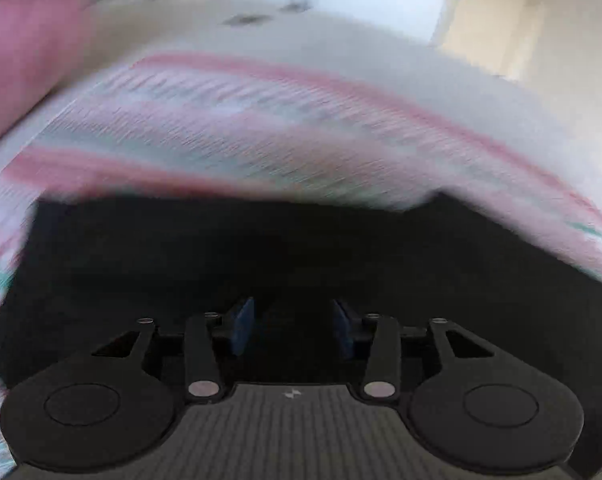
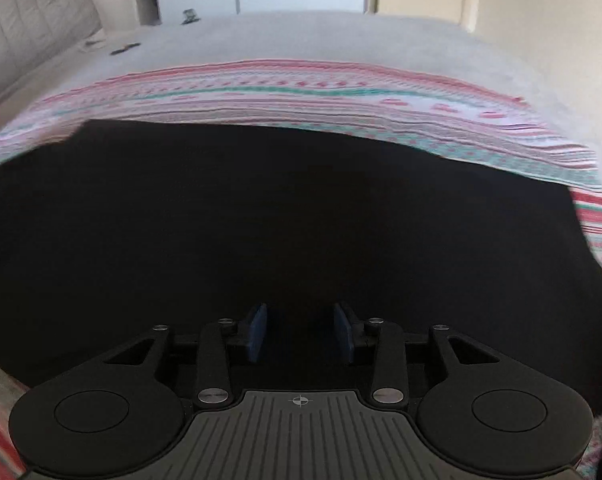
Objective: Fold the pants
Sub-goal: 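Lower the folded hem and open both grippers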
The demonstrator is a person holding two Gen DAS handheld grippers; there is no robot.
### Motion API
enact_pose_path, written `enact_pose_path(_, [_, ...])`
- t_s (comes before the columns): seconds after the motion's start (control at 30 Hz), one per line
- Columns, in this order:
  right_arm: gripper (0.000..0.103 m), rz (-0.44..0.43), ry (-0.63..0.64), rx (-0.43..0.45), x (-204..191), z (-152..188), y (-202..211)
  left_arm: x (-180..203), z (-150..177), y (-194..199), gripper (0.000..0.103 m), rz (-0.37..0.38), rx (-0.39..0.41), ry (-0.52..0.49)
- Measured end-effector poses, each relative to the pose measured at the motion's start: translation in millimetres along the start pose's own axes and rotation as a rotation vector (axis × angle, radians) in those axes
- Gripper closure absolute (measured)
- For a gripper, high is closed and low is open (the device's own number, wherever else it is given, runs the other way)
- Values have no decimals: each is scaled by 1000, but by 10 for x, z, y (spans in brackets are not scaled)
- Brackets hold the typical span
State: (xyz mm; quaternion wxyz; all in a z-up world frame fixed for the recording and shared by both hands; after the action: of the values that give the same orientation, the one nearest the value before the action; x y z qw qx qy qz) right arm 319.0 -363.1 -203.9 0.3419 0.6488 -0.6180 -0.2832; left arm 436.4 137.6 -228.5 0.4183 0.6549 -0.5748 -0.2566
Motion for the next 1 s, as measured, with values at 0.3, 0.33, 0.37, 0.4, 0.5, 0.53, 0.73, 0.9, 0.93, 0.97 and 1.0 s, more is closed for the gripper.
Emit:
enact_pose_path(0.3, [32,416,-299,-66,1135,102,88,-1112,178,139,103,-22,11,155])
enact_pose_path(0.33, [35,425,-337,-85,1173,88,115,-1153,224,201,103,-21,5,174])
enact_pose_path(0.37, [34,420,-343,-96,1150,61,138,-1146,243,273,101,-19,10,184])
enact_pose_path(0.4, [34,378,-322,-82,1005,14,185,-1072,255,383,92,-20,36,169])
enact_pose_path(0.5, [31,202,-250,42,396,-159,314,-600,433,667,65,-43,104,54])
enact_pose_path(0.53, [29,168,-244,81,165,-214,330,-378,501,670,61,-44,108,5])
enact_pose_path(0.73, [19,47,-161,2,-818,-256,-212,521,824,550,58,-138,164,-117])
enact_pose_path(0.9, [0,145,40,103,-1039,-154,-349,783,925,435,58,-196,173,-112])
enact_pose_path(0.93, [0,131,60,128,-1020,-134,-388,820,937,431,55,-201,180,-116])
enact_pose_path(0.97, [0,89,54,153,-959,-111,-435,844,946,418,51,-212,183,-116])
enact_pose_path(1.0, [0,47,19,172,-956,-52,-440,839,960,396,40,-229,188,-107])
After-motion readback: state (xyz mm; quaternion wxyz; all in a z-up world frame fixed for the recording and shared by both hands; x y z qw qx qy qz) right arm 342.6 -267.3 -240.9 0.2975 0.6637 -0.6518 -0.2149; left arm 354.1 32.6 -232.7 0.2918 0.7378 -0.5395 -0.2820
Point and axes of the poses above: each gripper's, at about its wrist camera, not at the fingertips, and y roughly against the way its jaws point, x to its right, z to its underside, the point moved 5 cm from there along -y, roughly the way its jaws point, and after that the axes turned 6 degrees about -x, right-handed, at the moved point
